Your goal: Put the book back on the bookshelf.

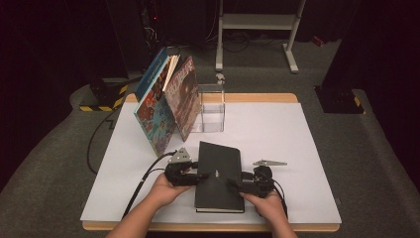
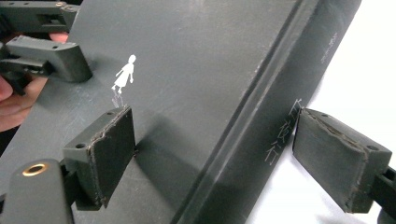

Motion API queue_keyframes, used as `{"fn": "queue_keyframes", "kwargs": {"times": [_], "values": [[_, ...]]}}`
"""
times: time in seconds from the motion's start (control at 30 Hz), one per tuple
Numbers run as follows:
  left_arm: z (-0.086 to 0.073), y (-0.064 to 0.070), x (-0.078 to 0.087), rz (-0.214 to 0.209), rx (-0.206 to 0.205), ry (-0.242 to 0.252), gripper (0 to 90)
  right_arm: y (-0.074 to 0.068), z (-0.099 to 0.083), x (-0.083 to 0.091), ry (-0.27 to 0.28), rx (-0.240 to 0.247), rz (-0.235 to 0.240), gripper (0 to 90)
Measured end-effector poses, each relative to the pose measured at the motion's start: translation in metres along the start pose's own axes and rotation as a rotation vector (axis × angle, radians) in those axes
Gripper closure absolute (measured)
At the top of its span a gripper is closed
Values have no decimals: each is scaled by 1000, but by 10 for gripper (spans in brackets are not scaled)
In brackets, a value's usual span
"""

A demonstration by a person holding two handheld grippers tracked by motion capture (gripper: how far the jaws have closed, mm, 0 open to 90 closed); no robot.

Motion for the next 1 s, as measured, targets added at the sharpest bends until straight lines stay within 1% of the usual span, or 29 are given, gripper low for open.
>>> {"fn": "queue_keyframes", "kwargs": {"times": [0.07, 0.2, 0.27, 0.33, 0.43, 0.5, 0.67, 0.87, 1.0], "values": [[1, 1, 1, 1, -20, 12, 499, 1, 1, -1, 0, -10, 10, 121], [5, 3, 4, 0, -61, 39, 498, 2, 2, -4, -3, -43, 47, 107], [8, 6, 6, -1, -86, 52, 498, 3, 3, -4, -1, -56, 63, 99], [11, 9, 8, 6, -128, 66, 498, 2, 4, -4, -1, -63, 80, 90], [14, 12, 10, 15, -163, 70, 498, 2, 4, -4, -3, -76, 106, 88], [14, 13, 11, 17, -175, 75, 498, 1, 4, -4, -1, -76, 114, 86], [17, 18, 14, 26, -220, 95, 498, 0, 5, -4, 6, -76, 129, 84], [19, 23, 18, 36, -261, 120, 497, -1, 7, -2, 13, -92, 159, 82], [20, 27, 20, 44, -289, 136, 496, -1, 8, -2, 17, -114, 187, 80]]}}
Point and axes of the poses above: each handheld gripper's, and its own axes: x roughly backward along the jaws, z roughly out of its top, y roughly to its right, the point moved 9 cm from there along -x, roughly forward along the jaws, and after that the axes turned 2 degrees about y, right-handed, at the moved point
